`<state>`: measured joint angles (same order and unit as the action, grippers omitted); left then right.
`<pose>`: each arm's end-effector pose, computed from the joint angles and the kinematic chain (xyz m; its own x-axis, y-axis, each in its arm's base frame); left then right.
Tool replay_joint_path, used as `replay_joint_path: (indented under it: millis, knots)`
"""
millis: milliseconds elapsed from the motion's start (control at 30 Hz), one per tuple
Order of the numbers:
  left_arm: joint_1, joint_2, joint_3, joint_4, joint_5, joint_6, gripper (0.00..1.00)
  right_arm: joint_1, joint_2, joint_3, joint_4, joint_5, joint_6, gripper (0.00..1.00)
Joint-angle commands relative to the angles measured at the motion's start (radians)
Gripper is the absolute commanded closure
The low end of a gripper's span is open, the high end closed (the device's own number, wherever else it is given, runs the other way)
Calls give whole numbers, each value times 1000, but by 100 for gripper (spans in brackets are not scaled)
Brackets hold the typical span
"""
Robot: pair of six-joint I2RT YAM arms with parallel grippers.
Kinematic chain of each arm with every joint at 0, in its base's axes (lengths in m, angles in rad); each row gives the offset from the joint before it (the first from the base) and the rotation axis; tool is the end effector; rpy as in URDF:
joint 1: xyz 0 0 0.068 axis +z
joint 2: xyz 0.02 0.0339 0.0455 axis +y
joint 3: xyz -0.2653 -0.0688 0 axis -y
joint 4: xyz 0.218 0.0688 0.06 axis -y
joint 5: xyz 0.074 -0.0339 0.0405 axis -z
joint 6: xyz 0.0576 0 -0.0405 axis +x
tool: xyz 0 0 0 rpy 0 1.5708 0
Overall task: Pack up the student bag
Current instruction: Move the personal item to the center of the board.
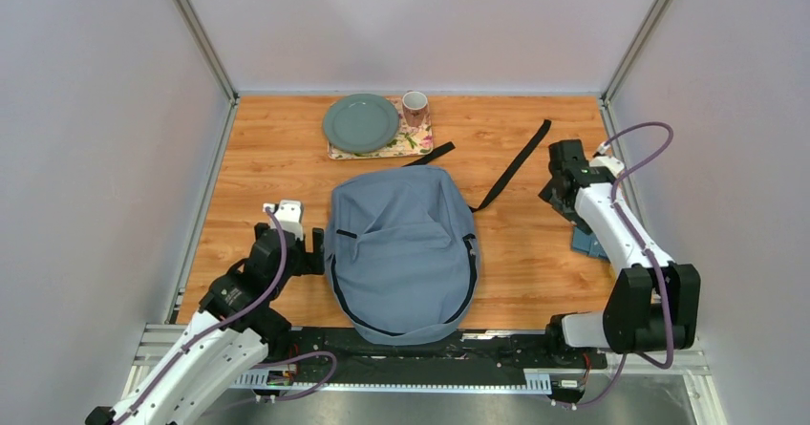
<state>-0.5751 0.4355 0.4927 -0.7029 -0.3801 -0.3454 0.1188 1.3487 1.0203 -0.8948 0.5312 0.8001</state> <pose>0.0918 -0.0340 0.2211 -0.5620 -0.0104 -0.8271 0.0703 0.9957 -0.0603 0.2312 -0.0018 0.2425 -0.6007 0.5513 -0.5790 0.7179 0.6906 -0.0874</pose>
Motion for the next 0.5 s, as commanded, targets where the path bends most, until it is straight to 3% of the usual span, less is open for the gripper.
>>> replay_joint_path:
  millis: [0,67,167,333,467]
  knots:
    - [4,-26,12,19,-25,11,3,-146,-39,-23,141,-9,-163,6]
    - [4,-49,7,32,1,14,1,-218,-19,-51,181,-144,-162,6]
    - [4,-75,-5,51,29,26,1,-275,35,-77,250,-226,-174,7]
    - [4,-60,-3,45,12,22,1,-288,176,-52,252,-208,-188,7]
    - [4,-34,3,34,4,19,1,-297,247,-43,278,-318,-214,7]
